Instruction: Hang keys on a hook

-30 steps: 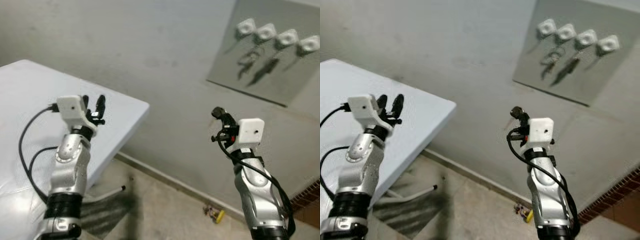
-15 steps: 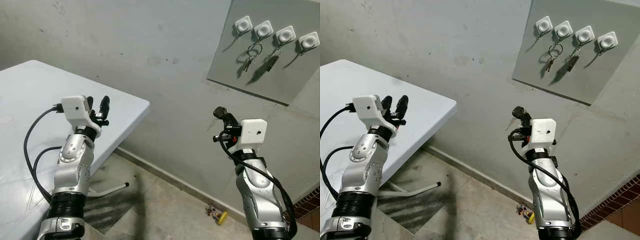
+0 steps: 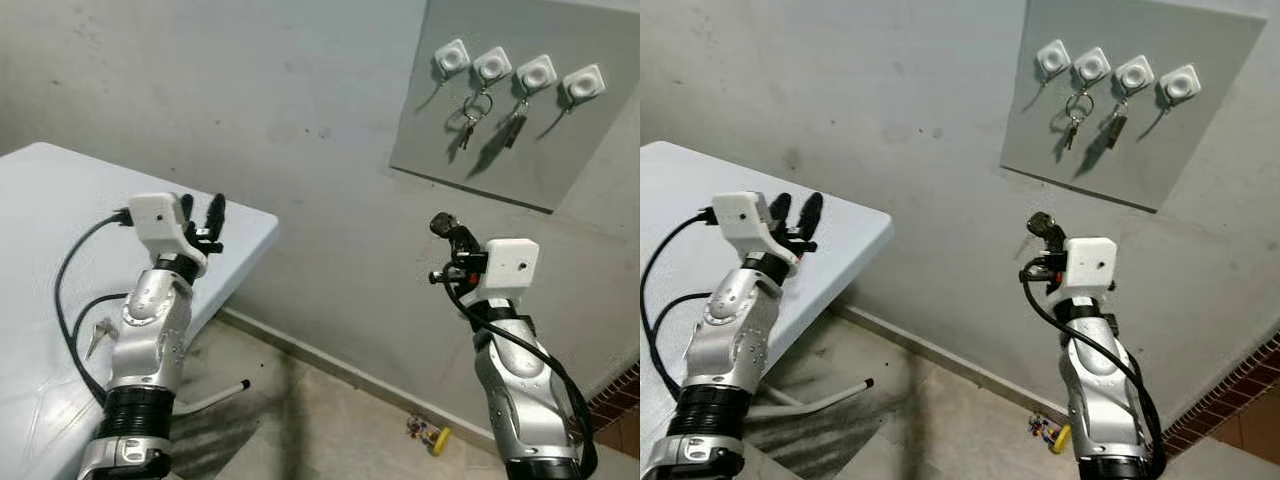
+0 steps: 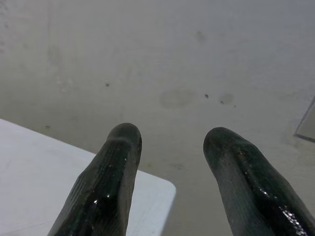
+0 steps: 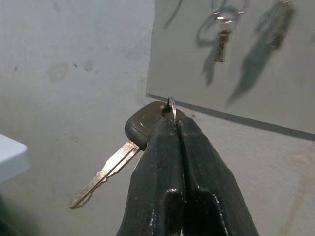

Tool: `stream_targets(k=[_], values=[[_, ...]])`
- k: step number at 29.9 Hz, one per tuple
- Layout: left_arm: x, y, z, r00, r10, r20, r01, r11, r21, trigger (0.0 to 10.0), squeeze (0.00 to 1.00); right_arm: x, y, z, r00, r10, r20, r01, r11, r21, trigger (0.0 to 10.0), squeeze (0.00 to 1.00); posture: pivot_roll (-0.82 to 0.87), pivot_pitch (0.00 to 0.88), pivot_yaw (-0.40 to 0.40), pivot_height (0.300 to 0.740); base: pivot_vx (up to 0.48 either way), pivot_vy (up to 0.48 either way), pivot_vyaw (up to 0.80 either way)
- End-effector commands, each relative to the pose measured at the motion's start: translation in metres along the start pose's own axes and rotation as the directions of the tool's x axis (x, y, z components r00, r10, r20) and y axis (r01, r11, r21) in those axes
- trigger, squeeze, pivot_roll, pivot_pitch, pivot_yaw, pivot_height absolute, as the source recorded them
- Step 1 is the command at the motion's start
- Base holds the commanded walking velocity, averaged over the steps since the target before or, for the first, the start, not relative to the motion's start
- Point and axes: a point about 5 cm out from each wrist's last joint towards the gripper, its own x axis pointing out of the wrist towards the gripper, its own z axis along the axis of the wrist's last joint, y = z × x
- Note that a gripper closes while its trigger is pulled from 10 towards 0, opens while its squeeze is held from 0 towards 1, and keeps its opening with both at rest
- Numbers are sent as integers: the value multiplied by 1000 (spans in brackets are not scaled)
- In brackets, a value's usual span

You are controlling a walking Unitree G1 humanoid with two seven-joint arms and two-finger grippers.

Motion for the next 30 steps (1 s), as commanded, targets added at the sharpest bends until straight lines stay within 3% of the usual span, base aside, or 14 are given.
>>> stream_targets(k=[1, 5, 17, 23, 27, 30], values=[[0, 4, 4, 1000, 8, 6, -8, 1000, 9, 10000, 0, 3, 4, 8, 999, 15, 34, -16, 1000, 7, 10000, 0, -152, 0, -58, 740, 472, 0, 0], [1, 4, 4, 1000, 8, 6, -8, 1000, 11, 10000, 0, 3, 4, 7, 1000, 10, 22, -11, 1000, 15, 10000, 0, -151, 0, -57, 740, 467, 0, 0], [1, 4, 4, 1000, 10, 4, -10, 1000, 20, 10000, 0, 5, 4, 6, 1000, 3, 11, -3, 1000, 9, 10000, 0, -148, 0, -57, 740, 433, 0, -590], [0, -3, 7, 999, -13, 39, 13, 1000, 5, 10000, 0, 4, 3, 7, 1000, 7, 25, -7, 1000, 12, 10000, 0, -147, 0, -58, 740, 116, 0, -480], [0, -14, 8, 996, -85, 30, 80, 988, 129, 10000, 0, 4, 5, 7, 1000, 20, 23, -21, 1000, 11, 10000, 0, -146, 0, -60, 740, 0, 0, 0], [0, -33, 8, 982, -186, 24, 180, 971, 160, 10000, 0, 5, 5, 8, 999, 26, 23, -27, 1000, 8, 10000, 0, -145, 0, -63, 740, 0, 0, 0]])
